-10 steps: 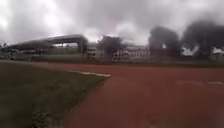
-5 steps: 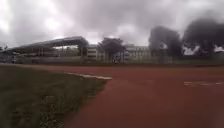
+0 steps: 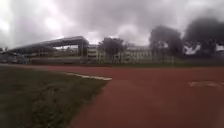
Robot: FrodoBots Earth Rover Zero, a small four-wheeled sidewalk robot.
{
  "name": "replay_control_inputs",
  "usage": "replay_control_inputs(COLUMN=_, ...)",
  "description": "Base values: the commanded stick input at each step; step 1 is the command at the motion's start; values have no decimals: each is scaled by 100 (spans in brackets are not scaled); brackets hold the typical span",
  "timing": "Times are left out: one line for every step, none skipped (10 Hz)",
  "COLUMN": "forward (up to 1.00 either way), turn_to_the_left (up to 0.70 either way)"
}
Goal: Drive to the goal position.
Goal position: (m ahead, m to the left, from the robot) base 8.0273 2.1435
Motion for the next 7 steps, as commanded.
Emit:
replay_control_inputs(forward=70, turn_to_the_left=0)
replay_control_inputs(forward=70, turn_to_the_left=0)
replay_control_inputs(forward=70, turn_to_the_left=0)
replay_control_inputs(forward=70, turn_to_the_left=0)
replay_control_inputs(forward=70, turn_to_the_left=0)
replay_control_inputs(forward=70, turn_to_the_left=0)
replay_control_inputs(forward=70, turn_to_the_left=0)
